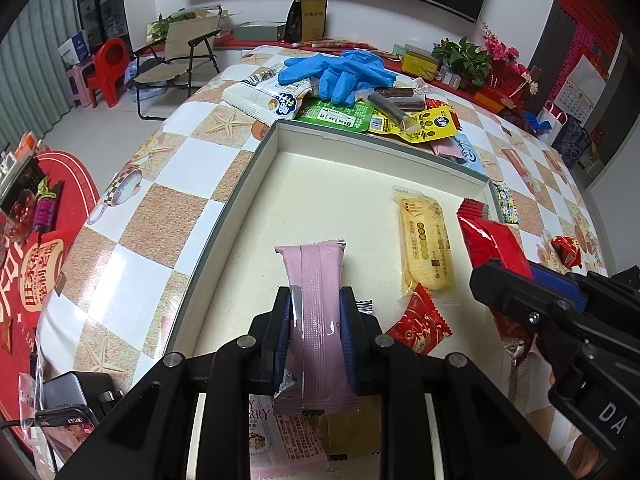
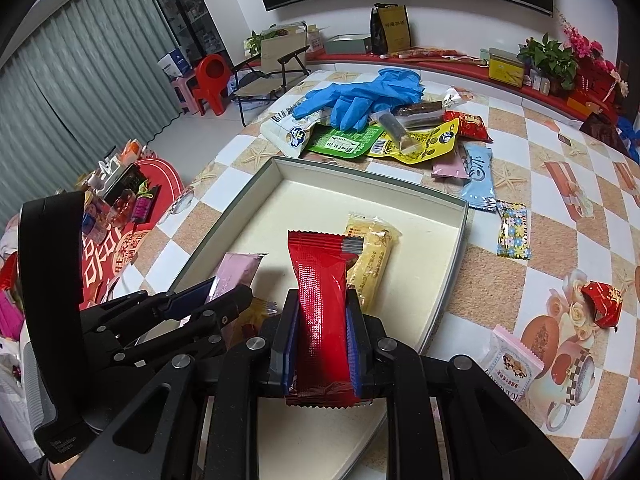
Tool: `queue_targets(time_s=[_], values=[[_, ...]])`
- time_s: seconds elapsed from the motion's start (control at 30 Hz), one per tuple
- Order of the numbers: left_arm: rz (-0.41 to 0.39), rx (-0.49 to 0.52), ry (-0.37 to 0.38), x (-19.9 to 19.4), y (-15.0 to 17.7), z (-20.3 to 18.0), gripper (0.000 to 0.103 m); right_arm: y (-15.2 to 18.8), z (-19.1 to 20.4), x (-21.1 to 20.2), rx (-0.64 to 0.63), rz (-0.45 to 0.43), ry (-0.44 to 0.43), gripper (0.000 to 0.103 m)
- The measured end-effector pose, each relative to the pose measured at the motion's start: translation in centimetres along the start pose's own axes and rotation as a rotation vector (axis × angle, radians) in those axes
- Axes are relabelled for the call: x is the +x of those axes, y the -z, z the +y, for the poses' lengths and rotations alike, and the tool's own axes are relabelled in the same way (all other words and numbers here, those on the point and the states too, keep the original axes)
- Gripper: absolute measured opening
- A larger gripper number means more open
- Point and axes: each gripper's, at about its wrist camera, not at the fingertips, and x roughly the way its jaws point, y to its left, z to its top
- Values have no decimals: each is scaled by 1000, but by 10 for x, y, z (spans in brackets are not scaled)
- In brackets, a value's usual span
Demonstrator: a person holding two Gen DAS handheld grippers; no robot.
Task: Organize snacks
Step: 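Lower both held bars toward the tray bottom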
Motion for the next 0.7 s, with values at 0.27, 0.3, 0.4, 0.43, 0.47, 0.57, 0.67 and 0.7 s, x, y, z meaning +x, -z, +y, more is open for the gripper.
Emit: queue_targets(time_s=[0.27, 0.3, 0.4, 0.43, 0.47, 0.57, 0.67, 0.7], values=[[2, -3, -5, 4, -1, 3, 25, 0, 0, 3, 0, 4, 1, 22], [3, -3, -5, 6, -2, 3, 25, 0, -1, 4, 1, 5, 0, 22], [7, -5, -6, 7, -3, 3, 25, 0, -1, 7, 1, 10, 0, 22], [7, -7, -7, 7, -3, 3, 25, 0, -1, 8, 1, 12, 0, 22], [8, -10, -6, 8, -4, 4, 25, -1, -1, 9, 1, 13, 1, 22], [9, -15, -10, 7, -6, 5, 25, -2, -2, 10, 5, 15, 2, 22], [1, -17, -17, 5, -6, 6, 25, -3, -4, 9, 14, 14, 6, 22], [-1, -18, -16, 5, -7, 6, 25, -3, -4, 9, 15, 14, 6, 22]])
